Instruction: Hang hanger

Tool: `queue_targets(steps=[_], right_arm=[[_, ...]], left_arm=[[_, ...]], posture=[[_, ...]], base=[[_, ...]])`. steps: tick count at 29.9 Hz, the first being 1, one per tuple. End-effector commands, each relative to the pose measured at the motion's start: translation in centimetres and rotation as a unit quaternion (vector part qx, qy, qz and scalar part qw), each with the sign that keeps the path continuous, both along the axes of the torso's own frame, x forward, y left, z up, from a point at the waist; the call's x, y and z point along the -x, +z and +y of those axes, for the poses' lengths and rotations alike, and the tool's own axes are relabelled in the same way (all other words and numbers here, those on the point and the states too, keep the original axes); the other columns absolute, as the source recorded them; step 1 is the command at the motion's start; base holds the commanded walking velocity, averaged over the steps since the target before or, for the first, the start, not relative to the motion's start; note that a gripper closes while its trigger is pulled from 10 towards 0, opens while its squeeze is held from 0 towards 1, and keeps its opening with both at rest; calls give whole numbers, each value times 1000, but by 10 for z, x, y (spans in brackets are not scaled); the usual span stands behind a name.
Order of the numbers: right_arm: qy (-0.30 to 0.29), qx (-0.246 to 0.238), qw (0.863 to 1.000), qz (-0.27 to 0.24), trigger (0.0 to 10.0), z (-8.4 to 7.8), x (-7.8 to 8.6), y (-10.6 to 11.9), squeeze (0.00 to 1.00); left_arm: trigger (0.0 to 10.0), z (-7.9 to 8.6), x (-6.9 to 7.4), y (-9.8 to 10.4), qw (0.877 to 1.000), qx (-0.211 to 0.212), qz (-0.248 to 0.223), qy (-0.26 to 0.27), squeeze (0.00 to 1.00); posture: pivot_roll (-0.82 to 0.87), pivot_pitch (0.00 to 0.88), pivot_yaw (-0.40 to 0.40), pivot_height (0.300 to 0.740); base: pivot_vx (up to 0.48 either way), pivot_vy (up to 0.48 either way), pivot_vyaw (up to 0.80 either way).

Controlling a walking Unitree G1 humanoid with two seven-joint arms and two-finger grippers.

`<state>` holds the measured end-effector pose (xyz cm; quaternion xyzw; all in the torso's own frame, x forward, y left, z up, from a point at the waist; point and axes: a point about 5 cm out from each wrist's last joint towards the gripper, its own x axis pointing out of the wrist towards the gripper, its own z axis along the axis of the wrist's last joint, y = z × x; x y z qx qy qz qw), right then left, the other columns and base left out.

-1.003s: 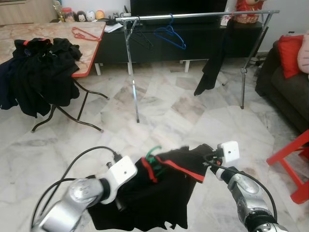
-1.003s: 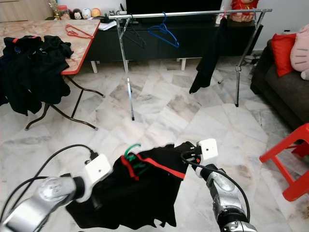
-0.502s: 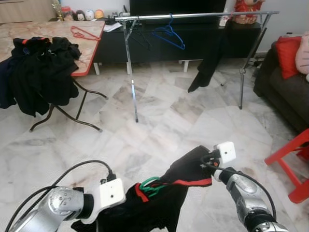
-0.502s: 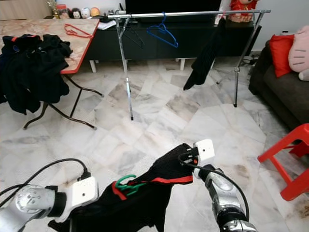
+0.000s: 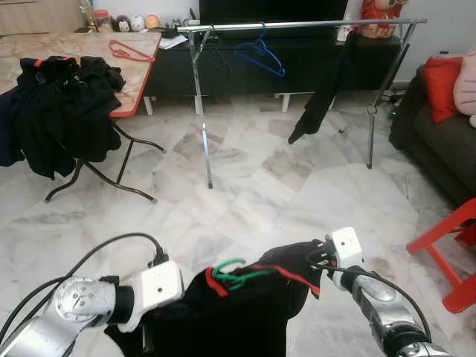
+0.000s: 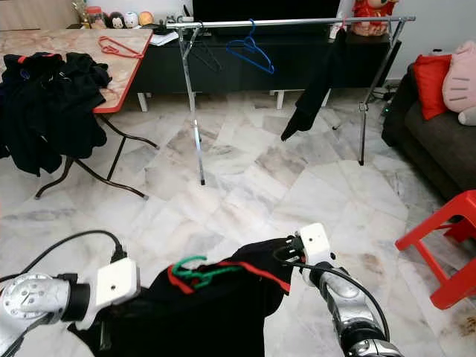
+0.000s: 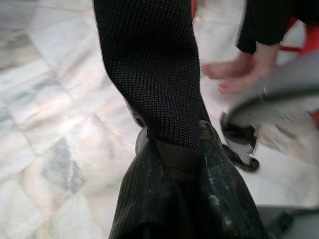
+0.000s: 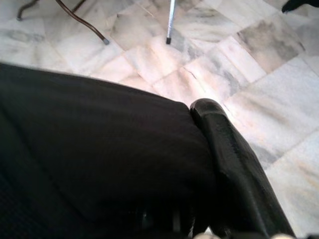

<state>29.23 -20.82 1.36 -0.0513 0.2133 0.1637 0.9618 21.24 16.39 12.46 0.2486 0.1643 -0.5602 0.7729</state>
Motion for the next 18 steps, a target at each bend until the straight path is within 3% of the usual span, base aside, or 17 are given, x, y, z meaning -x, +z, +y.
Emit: queue_targets(steps=[1, 3, 5, 7, 10, 18], right_arm=[[-12, 9, 1000, 0, 0, -7, -2, 3, 0], [-11, 7, 1000, 0, 0, -6, -2, 3, 0], [-10, 4, 1000, -3, 0, -3, -4, 4, 0], [-10, 1, 1000, -6, 0, -2, -6, 5, 0], [-8, 0, 1000, -13, 0, -1, -10, 9, 0], [-10, -4, 1000, -23, 0, -1, -15, 15, 0]], left_arm=[[10000, 1, -9, 7, 999, 3, -31, 17, 0], [10000, 0, -8, 6, 999, 2, -32, 13, 0], [10000, -5, 8, -6, 998, -42, 2, -52, 0], [10000, -5, 12, -11, 996, -62, 9, -69, 0], [10000, -7, 13, -18, 991, -99, -3, -91, 0], [10000, -13, 7, -18, 987, -121, -37, -103, 0]], posture=[[12, 0, -52, 716], [12, 0, -52, 716], [10, 0, -49, 716], [10, 0, -49, 716], [12, 0, -48, 716], [12, 0, -46, 716]], base=[[0, 0, 0], [0, 0, 0], [0, 0, 0], [0, 0, 0], [0, 0, 0], [0, 0, 0]])
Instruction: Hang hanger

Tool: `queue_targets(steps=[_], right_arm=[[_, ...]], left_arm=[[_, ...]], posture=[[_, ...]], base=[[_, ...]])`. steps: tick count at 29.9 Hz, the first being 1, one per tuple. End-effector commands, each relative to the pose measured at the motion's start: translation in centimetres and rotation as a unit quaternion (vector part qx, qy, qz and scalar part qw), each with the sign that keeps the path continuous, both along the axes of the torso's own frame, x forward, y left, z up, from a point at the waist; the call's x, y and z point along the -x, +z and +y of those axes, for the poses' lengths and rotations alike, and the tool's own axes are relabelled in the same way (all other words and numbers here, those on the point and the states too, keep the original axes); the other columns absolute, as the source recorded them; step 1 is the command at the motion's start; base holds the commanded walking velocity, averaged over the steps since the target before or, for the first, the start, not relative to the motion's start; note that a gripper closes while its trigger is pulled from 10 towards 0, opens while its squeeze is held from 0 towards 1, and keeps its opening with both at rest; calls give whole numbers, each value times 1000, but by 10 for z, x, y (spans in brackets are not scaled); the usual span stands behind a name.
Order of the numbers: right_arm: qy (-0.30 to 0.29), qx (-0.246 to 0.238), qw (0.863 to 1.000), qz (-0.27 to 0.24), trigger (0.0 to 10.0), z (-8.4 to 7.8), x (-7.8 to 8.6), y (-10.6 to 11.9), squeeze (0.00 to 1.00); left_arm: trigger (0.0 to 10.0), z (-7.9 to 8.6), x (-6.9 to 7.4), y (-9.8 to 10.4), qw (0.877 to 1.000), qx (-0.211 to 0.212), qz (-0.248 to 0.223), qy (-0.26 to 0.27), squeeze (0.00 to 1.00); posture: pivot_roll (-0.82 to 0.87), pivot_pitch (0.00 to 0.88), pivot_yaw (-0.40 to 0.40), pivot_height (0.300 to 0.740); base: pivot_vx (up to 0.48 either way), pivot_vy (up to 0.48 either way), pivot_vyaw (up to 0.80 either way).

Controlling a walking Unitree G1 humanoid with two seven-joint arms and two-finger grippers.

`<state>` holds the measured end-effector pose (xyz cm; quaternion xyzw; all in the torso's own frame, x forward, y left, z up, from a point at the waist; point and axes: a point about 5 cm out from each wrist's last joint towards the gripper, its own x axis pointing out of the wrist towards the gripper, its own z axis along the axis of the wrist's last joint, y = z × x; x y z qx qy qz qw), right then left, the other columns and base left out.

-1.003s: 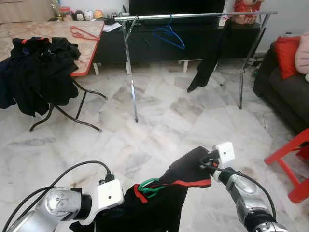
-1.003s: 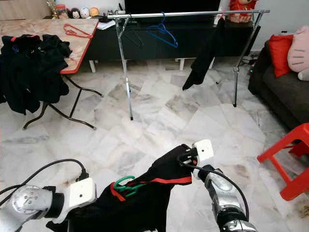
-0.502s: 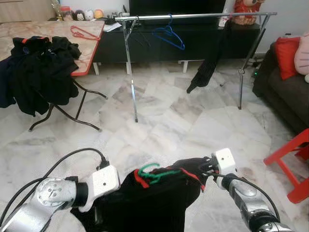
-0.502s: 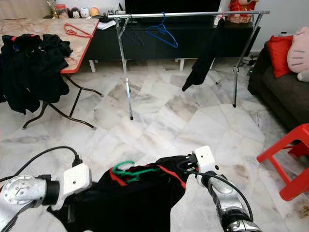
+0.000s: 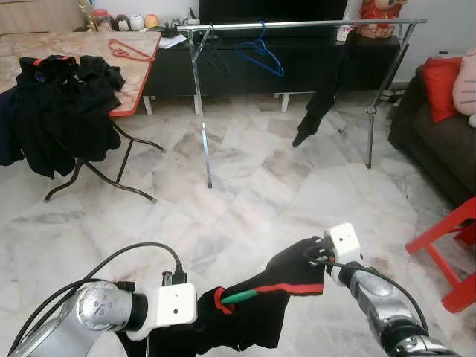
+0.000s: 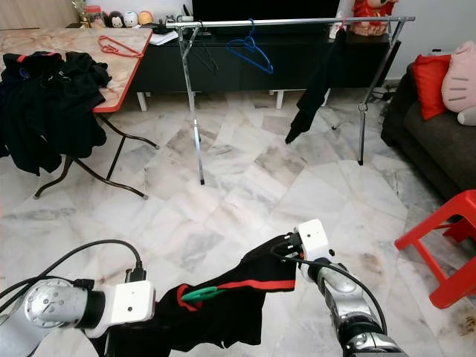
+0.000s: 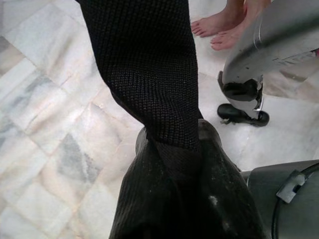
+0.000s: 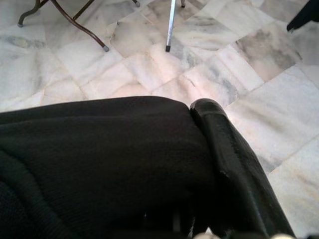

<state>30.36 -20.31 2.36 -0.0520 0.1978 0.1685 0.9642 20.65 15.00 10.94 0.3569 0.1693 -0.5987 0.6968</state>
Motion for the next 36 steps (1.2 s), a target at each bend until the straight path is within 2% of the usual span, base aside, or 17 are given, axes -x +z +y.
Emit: queue_targets(steps=[1, 3, 4, 6, 7, 10, 11, 15, 18, 19, 20, 25, 29, 30, 31, 33, 36], right_arm=[[-16, -2, 1000, -8, 0, -6, -4, 5, 0], [-24, -14, 1000, -11, 0, -5, -6, 7, 0], [-24, -14, 1000, -11, 0, -5, -6, 7, 0], [-36, -29, 999, -11, 0, -4, -8, 8, 0], [-36, -29, 999, -11, 0, -4, -8, 8, 0], [-50, -48, 997, -12, 0, -4, -11, 10, 0], [-59, -61, 996, -12, 0, -4, -12, 12, 0], [-70, -74, 995, -12, 0, -4, -14, 13, 0], [-81, -67, 994, -1, 0, -7, -13, 11, 0], [-81, -67, 994, -1, 0, -7, -13, 11, 0], [-86, -62, 994, 4, 0, -10, -12, 9, 0], [-105, -75, 992, 12, 0, -13, -11, 8, 0], [-105, -73, 992, 15, 0, -14, -11, 7, 0], [-111, -75, 991, 24, 0, -14, -9, 5, 0], [-111, -75, 991, 24, 0, -14, -9, 5, 0], [-115, -70, 990, 36, 0, -15, -5, 0, 0], [-112, -64, 991, 44, 0, -15, -2, -4, 0]], left_arm=[[10000, 2, 0, -4, 999, -32, -9, -14, 0], [10000, 6, -3, -9, 997, -68, -35, -22, 0], [10000, 6, -3, -9, 997, -68, -35, -22, 0], [10000, 7, -17, -13, 991, -93, -95, 7, 0], [10000, 7, -17, -13, 991, -93, -95, 7, 0], [10000, 5, -36, -8, 977, -102, -184, 44, 0], [10000, 3, -45, -3, 966, -100, -229, 59, 0], [10000, -3, -46, 1, 966, -67, -240, 65, 0], [10000, -10, -37, 6, 973, -28, -230, 21, 0], [10000, -10, -37, 6, 973, -28, -230, 21, 0], [10000, -13, -31, 7, 976, -9, -217, 2, 0], [10000, -18, -18, 10, 975, 8, -215, -56, 0], [10000, -21, -16, 14, 972, 27, -224, -65, 0], [10000, -24, -17, 22, 968, 53, -237, -69, 0], [10000, -24, -17, 22, 968, 53, -237, -69, 0], [10000, -30, -18, 32, 963, 94, -244, -61, 0], [10000, -32, -19, 38, 962, 120, -241, -50, 0]], posture=[[12, 0, -46, 716], [12, 0, -46, 716], [12, 0, -46, 716], [12, 0, -46, 716], [12, 0, -46, 716], [14, 0, -42, 716], [14, 0, -42, 716], [14, 0, -42, 716], [17, 0, -44, 716], [17, 0, -44, 716], [17, 0, -44, 716], [20, 0, -45, 716], [23, 0, -44, 716], [21, 0, -44, 716], [21, 0, -44, 716], [21, 0, -47, 716], [23, 0, -49, 716]], base=[[0, 0, 0], [0, 0, 0], [0, 0, 0], [0, 0, 0], [0, 0, 0], [0, 0, 0], [0, 0, 0], [0, 0, 0], [0, 0, 0], [0, 0, 0], [0, 0, 0], [0, 0, 0], [0, 0, 0], [0, 0, 0], [0, 0, 0], [0, 0, 0], [0, 0, 0]])
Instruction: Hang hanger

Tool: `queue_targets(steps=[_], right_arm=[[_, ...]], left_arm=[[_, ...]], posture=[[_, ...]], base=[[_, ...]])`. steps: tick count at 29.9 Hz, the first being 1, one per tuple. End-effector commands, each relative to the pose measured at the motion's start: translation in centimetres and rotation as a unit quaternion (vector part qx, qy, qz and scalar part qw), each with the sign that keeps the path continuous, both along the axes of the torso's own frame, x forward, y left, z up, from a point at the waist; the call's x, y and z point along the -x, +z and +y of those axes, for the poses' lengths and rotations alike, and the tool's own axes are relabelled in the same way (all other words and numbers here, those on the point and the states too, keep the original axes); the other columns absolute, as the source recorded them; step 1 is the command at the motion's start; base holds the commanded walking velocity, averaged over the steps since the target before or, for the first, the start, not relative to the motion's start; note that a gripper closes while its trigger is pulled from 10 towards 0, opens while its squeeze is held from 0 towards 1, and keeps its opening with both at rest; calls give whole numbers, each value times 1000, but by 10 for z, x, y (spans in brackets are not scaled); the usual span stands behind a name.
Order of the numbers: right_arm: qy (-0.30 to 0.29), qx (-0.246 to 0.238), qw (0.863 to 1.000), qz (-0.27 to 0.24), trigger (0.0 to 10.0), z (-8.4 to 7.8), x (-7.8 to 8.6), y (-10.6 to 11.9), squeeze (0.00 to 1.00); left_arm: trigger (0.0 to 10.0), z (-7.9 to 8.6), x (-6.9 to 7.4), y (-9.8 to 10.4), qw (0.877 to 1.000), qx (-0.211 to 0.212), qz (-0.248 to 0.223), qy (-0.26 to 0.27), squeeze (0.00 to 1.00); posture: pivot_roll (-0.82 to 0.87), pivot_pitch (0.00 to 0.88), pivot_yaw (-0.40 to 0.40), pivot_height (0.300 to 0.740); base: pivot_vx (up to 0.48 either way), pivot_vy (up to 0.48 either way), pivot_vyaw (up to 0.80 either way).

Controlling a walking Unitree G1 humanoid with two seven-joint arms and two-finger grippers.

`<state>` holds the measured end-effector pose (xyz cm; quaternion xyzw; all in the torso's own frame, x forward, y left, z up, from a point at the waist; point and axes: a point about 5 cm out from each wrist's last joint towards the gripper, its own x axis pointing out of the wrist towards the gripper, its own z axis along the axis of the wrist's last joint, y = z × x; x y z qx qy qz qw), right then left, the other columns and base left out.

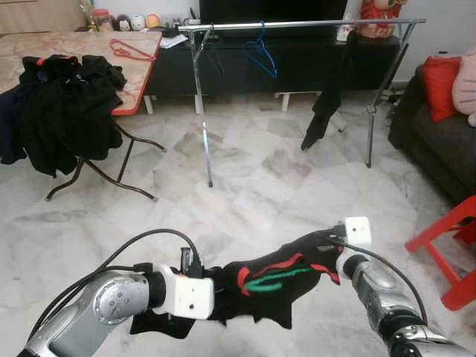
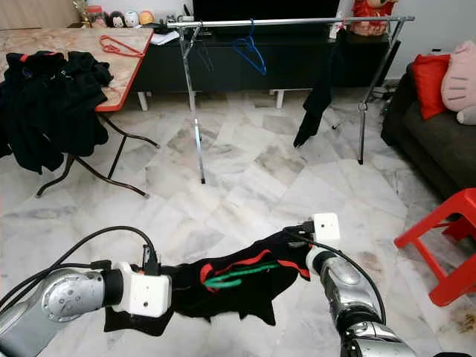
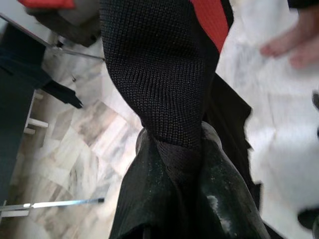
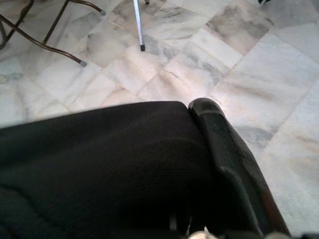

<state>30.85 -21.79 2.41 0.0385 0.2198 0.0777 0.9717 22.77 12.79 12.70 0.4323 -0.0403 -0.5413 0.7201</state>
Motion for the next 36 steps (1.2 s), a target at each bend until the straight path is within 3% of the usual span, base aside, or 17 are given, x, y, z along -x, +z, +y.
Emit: queue_targets(steps=[1, 5, 10, 13, 14, 15, 16, 18, 22, 28, 36], right_arm=[[-3, 2, 1000, 20, 0, -1, 6, -7, 0], [-9, 6, 999, 34, 0, -3, 12, -14, 0], [-18, 12, 999, 49, 0, -7, 18, -20, 0], [-15, 19, 998, 53, 0, -9, 20, -21, 0], [-13, 21, 998, 52, 0, -9, 19, -20, 0], [-13, 21, 998, 52, 0, -9, 19, -20, 0], [-14, 20, 999, 46, 0, -11, 16, -17, 0], [-18, 16, 999, 38, 0, -12, 12, -12, 0], [-16, 18, 999, 34, 0, -12, 10, -10, 0], [-10, 20, 999, 44, 0, -9, 13, -14, 0], [-5, 17, 999, 50, 0, -5, 15, -17, 0]], left_arm=[[10000, -9, 2, 22, 998, 56, -23, -22, 0], [10000, -4, -1, 26, 997, 68, -26, -12, 0], [10000, 0, 5, 24, 998, 47, -9, -35, 0], [10000, 1, 9, 20, 998, 8, 4, -58, 0], [10000, 2, 9, 17, 997, -23, -7, -69, 0], [10000, 2, 9, 17, 997, -23, -7, -69, 0], [10000, 2, 6, 14, 995, -56, -35, -78, 0], [10000, 1, 0, 15, 992, -69, -72, -74, 0], [10000, -3, -5, 21, 991, -42, -106, -71, 0], [10000, -10, -11, 44, 984, 44, -168, -49, 0], [10000, -12, -10, 50, 978, 66, -187, -58, 0]], posture=[[23, 0, -49, 716], [23, 0, -49, 716], [23, 0, -49, 716], [30, 0, -50, 716], [30, 0, -50, 716], [30, 0, -50, 716], [30, 0, -50, 716], [30, 0, -50, 716], [19, 0, -47, 716], [26, 0, -48, 716], [27, 0, -48, 716]], base=[[0, 0, 0], [0, 0, 0], [0, 0, 0], [0, 0, 0], [0, 0, 0], [0, 0, 0], [0, 0, 0], [0, 0, 0], [0, 0, 0], [0, 0, 0], [0, 0, 0]])
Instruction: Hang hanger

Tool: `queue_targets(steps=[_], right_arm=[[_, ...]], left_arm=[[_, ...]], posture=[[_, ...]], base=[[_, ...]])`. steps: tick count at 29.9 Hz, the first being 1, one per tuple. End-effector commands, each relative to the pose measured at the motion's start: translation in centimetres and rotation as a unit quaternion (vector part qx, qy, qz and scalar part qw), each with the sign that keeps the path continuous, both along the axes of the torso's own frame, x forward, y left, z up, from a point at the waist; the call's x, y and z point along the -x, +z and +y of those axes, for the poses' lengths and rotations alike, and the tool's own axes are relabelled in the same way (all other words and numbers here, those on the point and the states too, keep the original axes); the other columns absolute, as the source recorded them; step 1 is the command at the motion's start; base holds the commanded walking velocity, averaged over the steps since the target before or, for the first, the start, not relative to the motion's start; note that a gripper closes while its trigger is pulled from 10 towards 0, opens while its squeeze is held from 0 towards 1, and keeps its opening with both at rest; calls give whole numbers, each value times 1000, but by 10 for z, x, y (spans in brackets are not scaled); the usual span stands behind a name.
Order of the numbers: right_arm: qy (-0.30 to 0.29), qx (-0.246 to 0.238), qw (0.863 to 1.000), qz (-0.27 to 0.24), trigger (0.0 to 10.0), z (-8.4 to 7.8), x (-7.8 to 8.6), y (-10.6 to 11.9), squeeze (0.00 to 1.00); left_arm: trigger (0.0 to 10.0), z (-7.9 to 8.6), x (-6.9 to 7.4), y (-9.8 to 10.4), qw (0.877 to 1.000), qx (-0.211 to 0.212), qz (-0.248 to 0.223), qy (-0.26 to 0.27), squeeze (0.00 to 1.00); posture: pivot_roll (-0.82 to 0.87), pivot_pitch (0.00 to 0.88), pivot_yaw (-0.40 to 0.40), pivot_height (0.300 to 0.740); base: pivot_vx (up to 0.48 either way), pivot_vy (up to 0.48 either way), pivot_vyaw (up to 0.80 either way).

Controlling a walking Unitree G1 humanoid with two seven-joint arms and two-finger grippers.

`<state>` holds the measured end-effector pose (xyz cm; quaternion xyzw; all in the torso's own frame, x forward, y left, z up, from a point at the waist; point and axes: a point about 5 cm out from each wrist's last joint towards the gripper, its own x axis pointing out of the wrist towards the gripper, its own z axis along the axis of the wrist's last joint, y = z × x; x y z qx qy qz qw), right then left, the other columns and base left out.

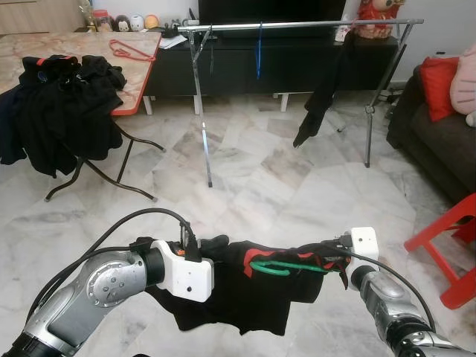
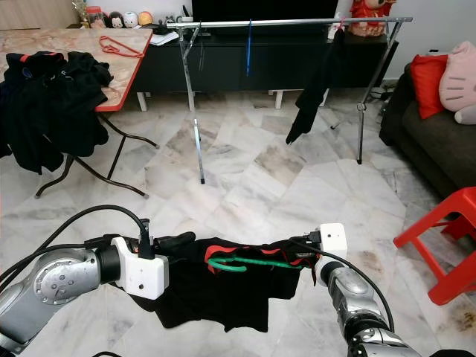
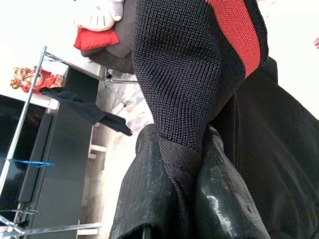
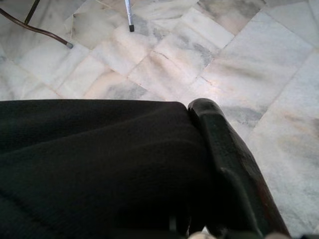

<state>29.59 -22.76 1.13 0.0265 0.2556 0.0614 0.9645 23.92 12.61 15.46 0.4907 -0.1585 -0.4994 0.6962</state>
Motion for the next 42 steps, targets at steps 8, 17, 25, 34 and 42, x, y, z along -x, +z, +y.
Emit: queue_targets(steps=[8, 17, 25, 34, 42], right_arm=[[10, 13, 1000, 10, 0, -4, 0, 1, 0], [36, 21, 999, -3, 0, -5, -7, 10, 0], [111, 24, 994, -3, 0, 6, -7, 10, 0], [174, 59, 983, 11, 0, 17, -6, 7, 0], [182, 57, 982, 11, 10000, 23, -6, 5, 341]], left_arm=[[10000, 2, 17, -12, 992, -93, -5, -82, 0], [10000, 4, 18, -26, 990, -115, -15, -83, 0], [10000, 0, 15, -15, 997, -30, -31, -68, 0], [10000, -9, 19, -13, 993, -38, -45, -105, 0], [10000, -7, 24, -25, 988, -83, -37, -126, 0]], posture=[[28, 0, -45, 716], [23, 0, -45, 716], [27, 0, -48, 716], [26, 0, -46, 716], [32, 0, -43, 716]], base=[[0, 0, 0], [0, 0, 0], [0, 0, 0], [0, 0, 0], [0, 0, 0]])
